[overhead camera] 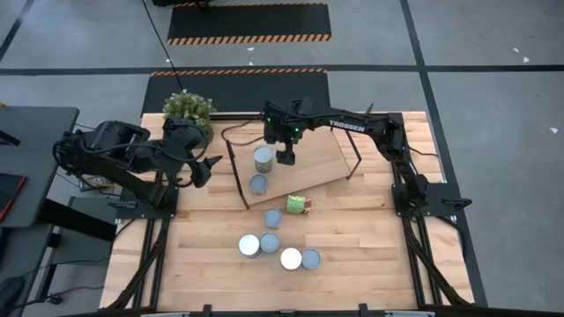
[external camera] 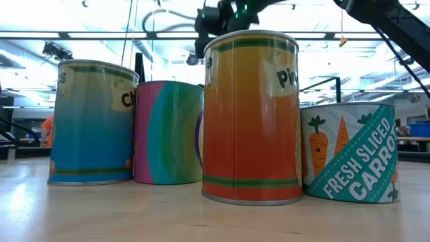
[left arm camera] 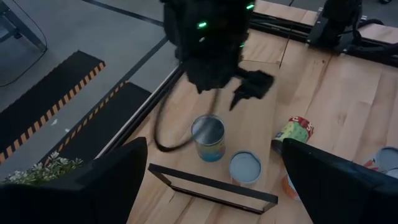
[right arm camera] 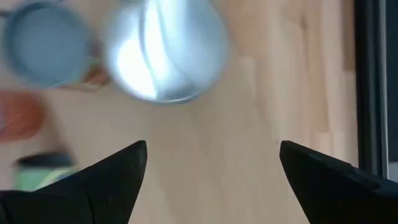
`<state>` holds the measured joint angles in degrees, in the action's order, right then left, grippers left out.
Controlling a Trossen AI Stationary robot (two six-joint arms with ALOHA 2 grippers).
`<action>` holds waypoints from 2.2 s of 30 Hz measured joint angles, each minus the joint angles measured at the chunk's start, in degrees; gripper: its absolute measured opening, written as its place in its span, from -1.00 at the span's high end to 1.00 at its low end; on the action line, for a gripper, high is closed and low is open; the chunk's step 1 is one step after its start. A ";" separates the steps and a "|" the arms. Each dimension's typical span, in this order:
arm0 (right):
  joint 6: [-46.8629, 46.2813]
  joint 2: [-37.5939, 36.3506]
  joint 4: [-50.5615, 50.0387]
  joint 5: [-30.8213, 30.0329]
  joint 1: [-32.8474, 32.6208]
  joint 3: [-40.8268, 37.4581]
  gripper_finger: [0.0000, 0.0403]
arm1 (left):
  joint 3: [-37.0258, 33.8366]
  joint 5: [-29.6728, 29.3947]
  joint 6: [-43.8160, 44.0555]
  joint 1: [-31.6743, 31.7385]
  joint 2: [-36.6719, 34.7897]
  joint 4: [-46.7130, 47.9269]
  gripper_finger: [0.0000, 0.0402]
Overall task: Pick and place cans onto a shelf
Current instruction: Put the canned tomatoes on the shelf, then put the canned spaghetti on the shelf
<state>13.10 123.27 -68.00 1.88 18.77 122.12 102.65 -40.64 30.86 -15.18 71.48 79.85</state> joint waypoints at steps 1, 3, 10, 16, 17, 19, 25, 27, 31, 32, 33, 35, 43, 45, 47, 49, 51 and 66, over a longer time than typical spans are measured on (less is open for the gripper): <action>-0.62 0.01 1.69 0.05 0.71 -1.23 -0.86 | 0.00 0.01 -0.04 0.00 -0.01 0.00 -0.87; -1.68 0.02 4.29 0.53 1.89 -3.33 -0.85 | 0.00 0.00 0.04 0.00 -0.02 0.00 -0.87; -2.81 0.20 12.79 5.24 1.10 -6.71 -0.85 | 0.00 -0.25 0.79 0.00 -0.39 0.15 -0.87; -2.58 0.38 21.11 4.11 -1.58 -6.64 -0.85 | 0.00 -0.39 1.52 0.00 -0.35 0.22 -0.87; -2.59 0.38 20.51 2.99 -1.73 -6.64 -0.85 | 0.00 -0.39 1.54 0.00 -0.35 0.24 -0.87; -2.80 0.18 17.82 2.45 -1.64 -6.64 -0.85 | 0.00 -0.18 1.63 0.00 -0.35 0.31 -0.87; -2.86 -3.60 8.29 4.02 -0.83 -6.64 -0.85 | 0.00 0.04 2.28 0.00 -0.35 1.36 -0.87; -3.56 -5.46 6.61 5.74 -1.41 -6.64 -0.85 | 0.00 0.69 2.98 0.00 -0.35 1.93 -0.87; -5.90 -8.70 5.00 7.21 -3.56 -6.81 -0.85 | 0.00 1.07 3.39 -0.02 -0.35 3.32 -0.87; -6.24 -9.47 5.54 7.21 -4.28 -7.86 -0.85 | 0.00 1.05 3.37 -0.02 -0.35 3.37 -0.87; -6.85 -10.43 6.58 7.24 -5.02 -9.75 -0.85 | 0.00 1.06 3.40 -0.02 -0.35 3.37 -0.87; -8.83 -12.82 10.45 8.15 -6.52 -16.01 -0.85 | 0.00 1.05 3.40 -0.02 -0.35 3.38 -0.87; -20.29 -25.37 29.38 3.60 -15.90 -43.84 -0.85 | 0.00 0.86 4.52 0.00 -0.35 3.39 -0.87; -21.85 -26.22 32.22 2.67 -18.02 -47.48 -0.85 | 0.00 0.85 4.54 0.00 -0.35 3.37 -0.87; -23.03 -25.80 33.89 2.35 -19.45 -49.53 -0.85 | 0.00 0.85 4.58 0.00 -0.35 3.34 -0.87; -23.45 -24.17 34.40 0.90 -20.67 -49.96 -0.85 | 0.00 0.86 4.58 0.00 -0.34 3.32 -0.87; -23.45 -22.30 34.81 -1.25 -21.62 -49.97 -0.85 | 0.00 0.85 4.58 0.00 -0.32 3.32 -0.87; -25.08 -17.30 35.68 -8.38 -22.89 -49.89 -0.83 | 0.00 1.04 5.38 0.00 -0.30 3.23 -0.87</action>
<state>-11.98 105.97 -32.32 -6.50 -4.12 72.23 102.65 -39.61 36.25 -15.18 71.18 83.09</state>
